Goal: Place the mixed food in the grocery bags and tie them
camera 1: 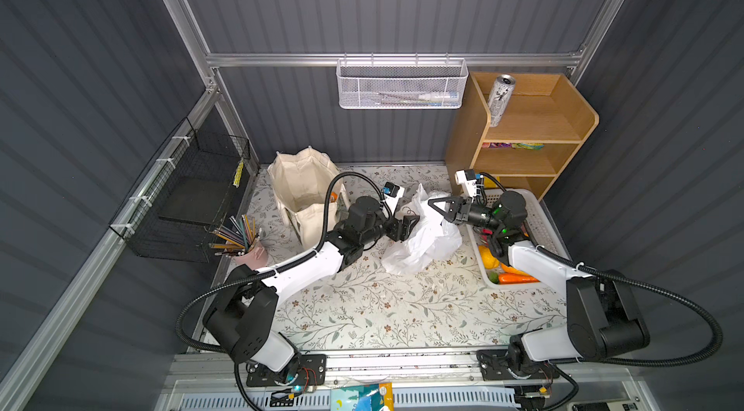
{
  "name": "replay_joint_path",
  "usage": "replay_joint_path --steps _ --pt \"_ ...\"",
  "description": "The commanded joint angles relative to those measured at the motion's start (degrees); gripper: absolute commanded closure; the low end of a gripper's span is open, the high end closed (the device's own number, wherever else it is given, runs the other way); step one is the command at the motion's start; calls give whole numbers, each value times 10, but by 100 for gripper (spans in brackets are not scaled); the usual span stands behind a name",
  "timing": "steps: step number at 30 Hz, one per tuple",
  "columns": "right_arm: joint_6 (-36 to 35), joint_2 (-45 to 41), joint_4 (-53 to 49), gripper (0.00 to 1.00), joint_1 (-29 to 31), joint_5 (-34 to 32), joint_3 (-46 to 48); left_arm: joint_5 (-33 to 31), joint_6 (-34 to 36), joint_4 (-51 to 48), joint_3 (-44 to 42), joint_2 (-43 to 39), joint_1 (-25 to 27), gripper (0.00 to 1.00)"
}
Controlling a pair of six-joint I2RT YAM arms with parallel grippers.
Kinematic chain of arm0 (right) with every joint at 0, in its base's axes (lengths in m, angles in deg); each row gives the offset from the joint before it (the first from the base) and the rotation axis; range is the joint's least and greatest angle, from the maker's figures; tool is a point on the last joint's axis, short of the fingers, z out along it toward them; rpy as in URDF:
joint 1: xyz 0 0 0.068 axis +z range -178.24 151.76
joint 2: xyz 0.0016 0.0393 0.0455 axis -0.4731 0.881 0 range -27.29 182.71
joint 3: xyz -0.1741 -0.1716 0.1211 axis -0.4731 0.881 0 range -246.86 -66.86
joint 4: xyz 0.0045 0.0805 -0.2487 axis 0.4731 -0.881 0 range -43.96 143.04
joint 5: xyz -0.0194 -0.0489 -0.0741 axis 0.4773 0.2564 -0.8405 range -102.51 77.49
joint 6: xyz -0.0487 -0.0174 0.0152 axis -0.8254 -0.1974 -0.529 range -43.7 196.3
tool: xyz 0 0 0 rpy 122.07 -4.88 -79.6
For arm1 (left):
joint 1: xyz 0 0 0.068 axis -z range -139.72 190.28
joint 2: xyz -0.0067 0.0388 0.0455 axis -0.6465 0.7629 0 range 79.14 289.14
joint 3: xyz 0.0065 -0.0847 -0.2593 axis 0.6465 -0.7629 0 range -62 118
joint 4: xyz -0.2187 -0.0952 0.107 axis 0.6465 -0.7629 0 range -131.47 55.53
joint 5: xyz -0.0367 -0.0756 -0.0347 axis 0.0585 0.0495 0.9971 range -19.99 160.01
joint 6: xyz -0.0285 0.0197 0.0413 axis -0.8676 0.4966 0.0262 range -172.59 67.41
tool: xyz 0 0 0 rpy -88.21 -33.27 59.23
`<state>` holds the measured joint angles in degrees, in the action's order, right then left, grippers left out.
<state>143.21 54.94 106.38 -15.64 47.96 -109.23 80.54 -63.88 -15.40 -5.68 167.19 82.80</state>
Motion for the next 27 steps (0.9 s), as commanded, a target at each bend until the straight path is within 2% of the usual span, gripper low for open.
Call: replay_joint_path --steps 1,8,12,15,19,24,27 --pt "-3 3 46 100 -3 17 2 36 -21 19 16 21 23 25" --pt "-3 2 55 100 -3 25 -4 37 -38 44 31 93 65 26" --pt "-3 9 59 100 -4 29 -2 26 -46 55 31 98 67 26" --pt "-3 16 63 100 -4 34 2 -23 -33 37 12 58 59 21" --pt "-3 16 70 100 -8 39 11 -51 -29 11 -35 -28 15 19" --pt "-3 21 78 100 -13 55 14 -70 -16 -42 -53 -120 -27 16" --pt "-3 25 84 100 -14 65 14 -49 -18 -52 -31 -143 -31 15"
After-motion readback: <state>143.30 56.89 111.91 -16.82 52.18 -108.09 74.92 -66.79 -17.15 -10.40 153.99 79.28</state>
